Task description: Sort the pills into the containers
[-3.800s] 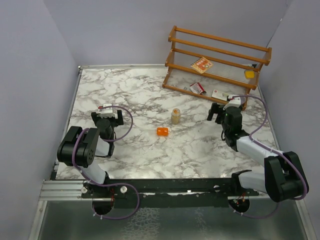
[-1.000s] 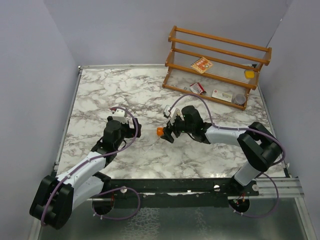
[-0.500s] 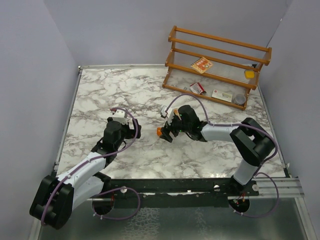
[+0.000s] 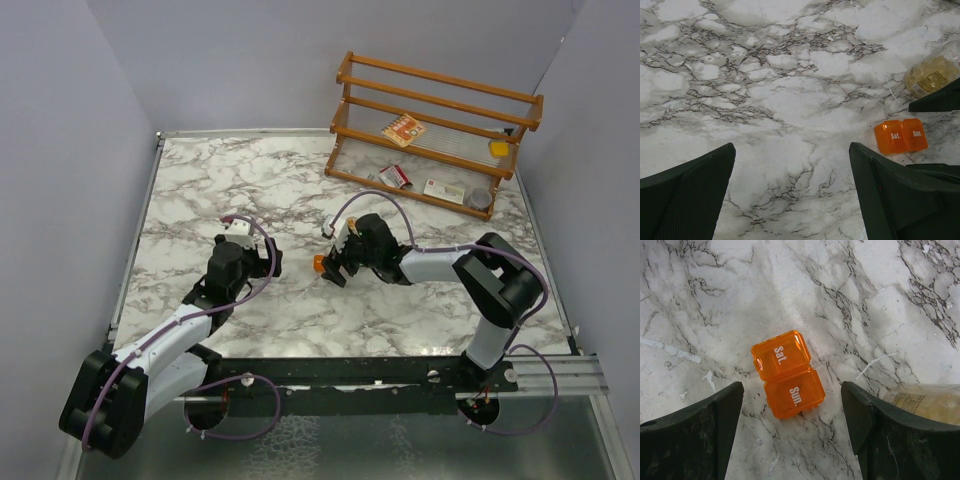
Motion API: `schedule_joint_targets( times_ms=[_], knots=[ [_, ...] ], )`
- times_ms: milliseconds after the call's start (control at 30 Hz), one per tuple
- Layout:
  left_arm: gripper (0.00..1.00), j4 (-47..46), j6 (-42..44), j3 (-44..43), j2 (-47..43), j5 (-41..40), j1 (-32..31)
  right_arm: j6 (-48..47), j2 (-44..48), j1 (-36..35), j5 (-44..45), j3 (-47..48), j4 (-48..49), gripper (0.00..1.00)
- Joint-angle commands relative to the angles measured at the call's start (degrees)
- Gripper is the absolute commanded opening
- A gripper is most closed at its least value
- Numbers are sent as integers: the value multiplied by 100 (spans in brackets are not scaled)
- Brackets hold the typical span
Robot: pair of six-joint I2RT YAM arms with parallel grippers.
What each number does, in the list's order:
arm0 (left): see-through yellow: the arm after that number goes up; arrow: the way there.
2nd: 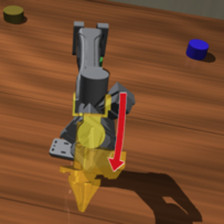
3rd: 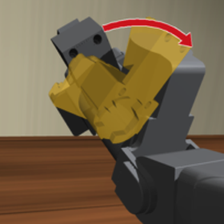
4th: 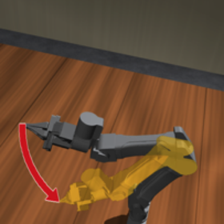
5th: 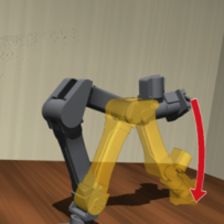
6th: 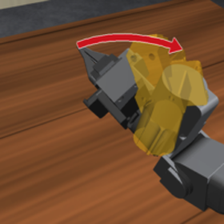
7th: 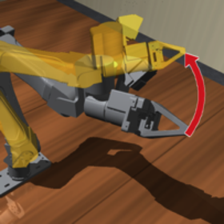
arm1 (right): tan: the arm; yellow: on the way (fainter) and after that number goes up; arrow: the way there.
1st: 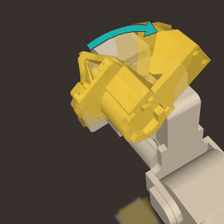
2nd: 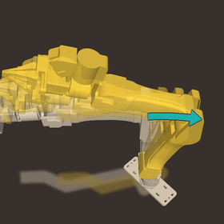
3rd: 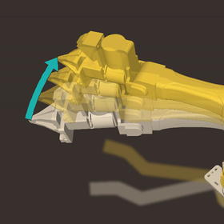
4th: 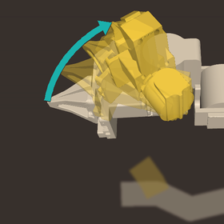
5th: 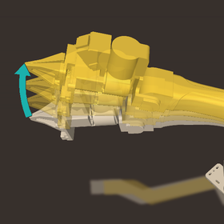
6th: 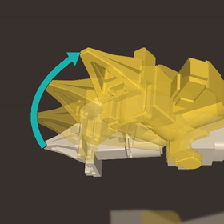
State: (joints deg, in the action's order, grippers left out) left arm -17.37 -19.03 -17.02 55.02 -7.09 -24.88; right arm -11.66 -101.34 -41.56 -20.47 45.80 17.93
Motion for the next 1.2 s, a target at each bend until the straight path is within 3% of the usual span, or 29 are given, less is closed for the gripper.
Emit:
schedule_joint_targets(
  times_ms=[0, 700, 1167],
  knots=[
    [99, 13, -66, 47, -14, -11, -26, 101, -72, -18, 89, -99, 328, 80],
    [99, -7, -75, 49, 18, -38, -26, 122, -225, -19, -88, -138, 290, 70],
    [99, -15, -75, 44, 90, -29, -30, 95, -333, -14, 1, 8, 303, 69]
  ],
)
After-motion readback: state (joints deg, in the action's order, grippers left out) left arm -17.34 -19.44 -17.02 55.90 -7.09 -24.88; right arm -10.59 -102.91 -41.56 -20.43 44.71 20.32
